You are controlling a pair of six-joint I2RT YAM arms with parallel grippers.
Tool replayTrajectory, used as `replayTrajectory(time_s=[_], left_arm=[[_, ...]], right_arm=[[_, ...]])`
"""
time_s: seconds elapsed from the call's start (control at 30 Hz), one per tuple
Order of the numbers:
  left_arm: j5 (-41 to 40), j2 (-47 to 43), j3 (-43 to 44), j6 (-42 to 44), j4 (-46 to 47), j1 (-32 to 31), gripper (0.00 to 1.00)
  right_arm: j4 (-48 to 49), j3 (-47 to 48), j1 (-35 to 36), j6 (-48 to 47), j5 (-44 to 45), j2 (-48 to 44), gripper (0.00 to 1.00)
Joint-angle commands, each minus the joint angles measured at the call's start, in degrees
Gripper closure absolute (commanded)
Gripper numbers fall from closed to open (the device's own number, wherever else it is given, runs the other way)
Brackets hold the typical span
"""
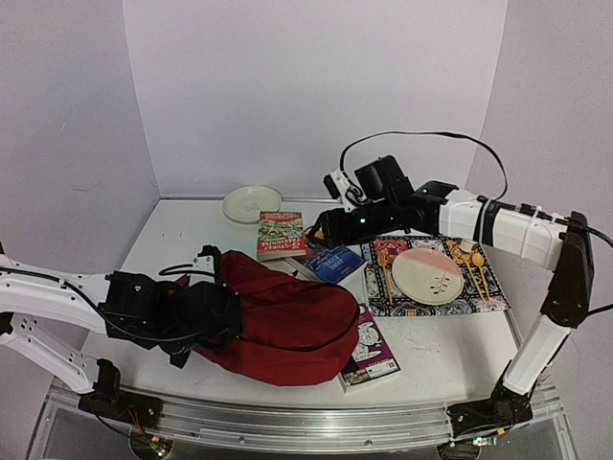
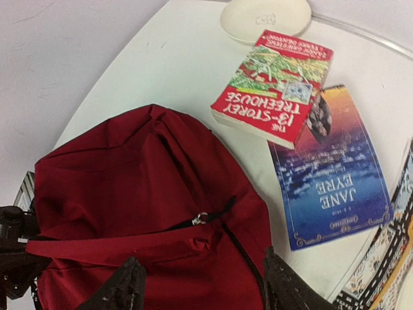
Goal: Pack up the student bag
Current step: Adjust the book in the student bag.
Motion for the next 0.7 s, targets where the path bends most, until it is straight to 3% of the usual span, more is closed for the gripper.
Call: replayTrajectory(time_s=[0.0, 0.2, 0.47, 0.53, 0.63, 0.67], left_arm=[[-1.50, 2.84, 5.71, 3.01, 1.93, 0.23, 1.00], [0.00, 5.04, 6.41, 3.94, 1.98, 0.17, 1.00], [0.60, 4.82, 5.94, 4.10, 2.07, 0.20, 1.00], [0.75, 4.72, 5.85, 4.19, 2.07, 0.20, 1.00], [0.51, 4.25, 6.45, 4.83, 2.02, 0.17, 1.00], [0.31, 4.05, 6.80, 5.21, 2.02, 0.14, 1.00]], right_arm=[[-5.97, -6.62, 0.18, 4.88, 4.92, -3.54, 0.30], [-8.23, -14.28, 0.15, 7.92, 4.31, -4.07, 0.25], [-8.26, -16.57, 0.63, 7.57, 0.16, -0.04, 0.29], [-8.20, -15.77, 1.05, 6.82, -0.79, 0.71, 0.37], [-8.26, -13.13, 1.72, 5.51, -1.78, 1.24, 0.63], [-8.29, -12.09, 1.92, 5.04, -1.98, 1.19, 0.76]])
